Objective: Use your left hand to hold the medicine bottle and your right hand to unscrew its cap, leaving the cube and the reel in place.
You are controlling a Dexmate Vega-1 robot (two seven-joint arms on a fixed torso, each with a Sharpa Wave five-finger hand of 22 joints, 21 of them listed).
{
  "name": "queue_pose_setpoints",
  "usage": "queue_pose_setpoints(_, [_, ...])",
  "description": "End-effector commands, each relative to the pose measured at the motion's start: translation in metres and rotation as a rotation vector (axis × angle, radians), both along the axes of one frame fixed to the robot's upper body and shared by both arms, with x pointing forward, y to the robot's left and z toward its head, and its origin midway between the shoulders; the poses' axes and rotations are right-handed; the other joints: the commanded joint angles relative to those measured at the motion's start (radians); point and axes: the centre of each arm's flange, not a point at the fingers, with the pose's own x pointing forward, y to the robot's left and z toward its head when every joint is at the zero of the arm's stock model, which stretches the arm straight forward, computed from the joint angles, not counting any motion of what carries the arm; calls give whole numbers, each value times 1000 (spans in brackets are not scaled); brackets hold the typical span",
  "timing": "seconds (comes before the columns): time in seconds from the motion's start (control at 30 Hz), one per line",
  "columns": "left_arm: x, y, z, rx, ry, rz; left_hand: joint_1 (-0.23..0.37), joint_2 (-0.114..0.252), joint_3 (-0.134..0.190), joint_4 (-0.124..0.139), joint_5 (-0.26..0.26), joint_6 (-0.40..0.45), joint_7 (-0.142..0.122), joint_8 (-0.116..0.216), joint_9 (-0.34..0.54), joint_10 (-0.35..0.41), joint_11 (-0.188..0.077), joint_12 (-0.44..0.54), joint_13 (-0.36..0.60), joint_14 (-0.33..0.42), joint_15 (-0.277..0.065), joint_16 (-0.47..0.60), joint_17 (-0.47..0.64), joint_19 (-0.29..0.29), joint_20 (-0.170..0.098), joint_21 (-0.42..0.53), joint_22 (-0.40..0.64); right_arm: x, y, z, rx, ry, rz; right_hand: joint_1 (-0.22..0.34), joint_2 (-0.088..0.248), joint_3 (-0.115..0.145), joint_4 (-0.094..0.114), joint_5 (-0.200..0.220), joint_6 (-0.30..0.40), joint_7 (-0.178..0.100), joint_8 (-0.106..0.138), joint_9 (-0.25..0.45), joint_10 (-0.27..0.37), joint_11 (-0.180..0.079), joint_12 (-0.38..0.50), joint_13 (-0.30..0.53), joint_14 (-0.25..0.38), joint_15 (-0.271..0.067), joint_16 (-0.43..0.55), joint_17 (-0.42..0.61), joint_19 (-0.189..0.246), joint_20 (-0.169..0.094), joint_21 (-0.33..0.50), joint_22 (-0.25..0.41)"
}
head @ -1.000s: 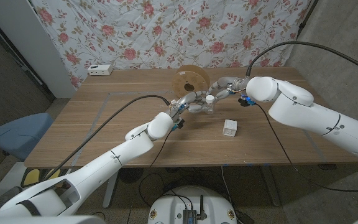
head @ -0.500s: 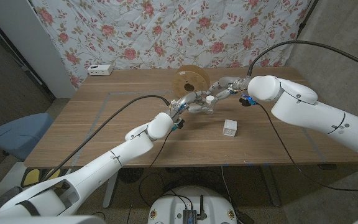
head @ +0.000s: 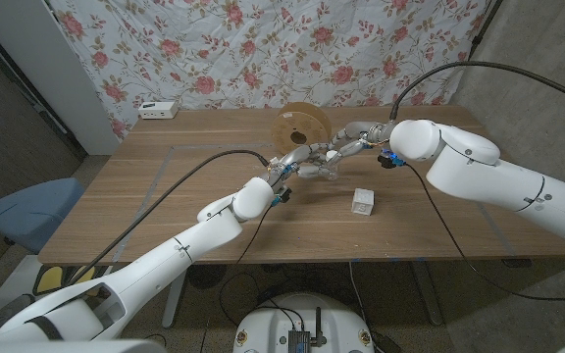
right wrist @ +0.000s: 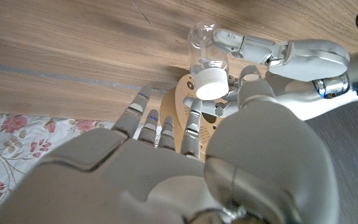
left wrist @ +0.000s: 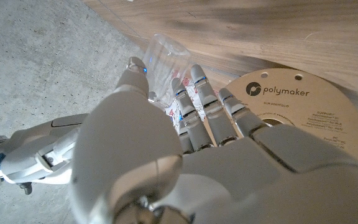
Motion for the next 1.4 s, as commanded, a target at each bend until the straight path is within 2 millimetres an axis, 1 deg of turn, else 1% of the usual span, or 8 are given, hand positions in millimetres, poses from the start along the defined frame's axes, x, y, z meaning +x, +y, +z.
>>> queue_pose_setpoints(0.03, [-2, -2, -2, 0, 4, 5, -2, -3, 7, -2, -4, 6, -8, -2, 5, 10, -3, 4, 5, 12, -108, -3, 0, -3, -82, 1, 3, -7, 7, -1, -24, -37, -69, -28, -4, -12, 6, -2, 22, 13, 11, 7, 14, 13, 10, 4, 11, 14, 12, 4, 8, 12, 7, 5])
queue_pose_setpoints(0.2, [-2, -3, -2, 4, 2, -4, -4, -3, 8, -2, -4, 6, -8, -2, 5, 11, 0, 4, 5, 12, -108, -3, 0, -4, -81, 0, 3, -9, 8, -2, -30, -50, -89, -46, -9, -19, 8, 0, 50, 21, 22, 10, 31, 17, 15, 4, 26, 14, 16, 4, 18, 15, 10, 5])
queue_pose_setpoints(0.3, [-2, -3, -2, 3, 2, -3, -4, -3, 9, -2, -4, 6, -9, -2, 5, 12, -3, 4, 5, 12, -108, -3, 0, -3, -82, 1, 3, -10, 10, -3, -38, -53, -104, -48, -10, -20, 7, 0, 61, 18, 27, 10, 39, 19, 17, 4, 33, 16, 18, 3, 21, 15, 11, 5])
queue_pose_setpoints(0.5, [-2, -5, -3, 5, 4, -3, -4, -4, 10, -2, -4, 6, -9, -2, 5, 11, -6, 4, 5, 12, -108, -3, 0, -4, -82, 0, 3, -11, 11, -5, -55, -66, -133, -51, -12, -21, 2, 2, 93, 26, 40, 13, 54, 23, 20, 3, 42, 14, 19, 1, 30, 14, 13, 5])
queue_pose_setpoints(0.53, [-3, -5, -3, 5, 2, -5, -5, -4, 11, -2, -4, 6, -9, -2, 5, 11, -6, 3, 5, 13, -108, -3, 0, -4, -81, 0, 3, -11, 11, -6, -53, -69, -137, -52, -12, -21, 2, 2, 96, 25, 42, 14, 57, 28, 20, 3, 46, 13, 20, 1, 32, 14, 13, 5])
queue_pose_setpoints(0.8, [-2, -5, -3, 3, 6, 1, -7, -5, 12, -2, -4, 6, -9, -3, 5, 10, -3, 3, 5, 14, -106, -2, 0, -4, -81, 0, 3, -10, 16, -8, -72, -86, -155, -58, -14, -24, -2, 3, 138, 18, 60, 18, 72, 26, 22, 3, 63, 12, 23, 0, 41, 13, 14, 5])
queue_pose_setpoints(1.3, [0, -4, -1, 4, 10, 2, -10, -7, 15, -2, -4, 7, -9, -2, 5, 11, -4, 3, 5, 14, -106, -3, 0, -3, -81, 1, 3, -4, 17, -10, -71, -116, -172, -44, -14, -18, -23, 7, 218, -6, 104, 31, 108, 20, 25, 3, 96, -2, 28, -1, 59, 7, 15, 5])
queue_pose_setpoints(1.4, [0, -4, -1, 5, 7, -6, -10, -7, 16, -2, -3, 8, -8, -2, 5, 9, -4, 2, 5, 15, -106, -3, 0, -4, -81, 0, 3, -3, 17, -10, -74, -115, -176, -40, -12, -17, -26, 8, 229, -5, 111, 33, 116, 18, 26, 3, 101, -4, 29, 0, 63, 8, 15, 5])
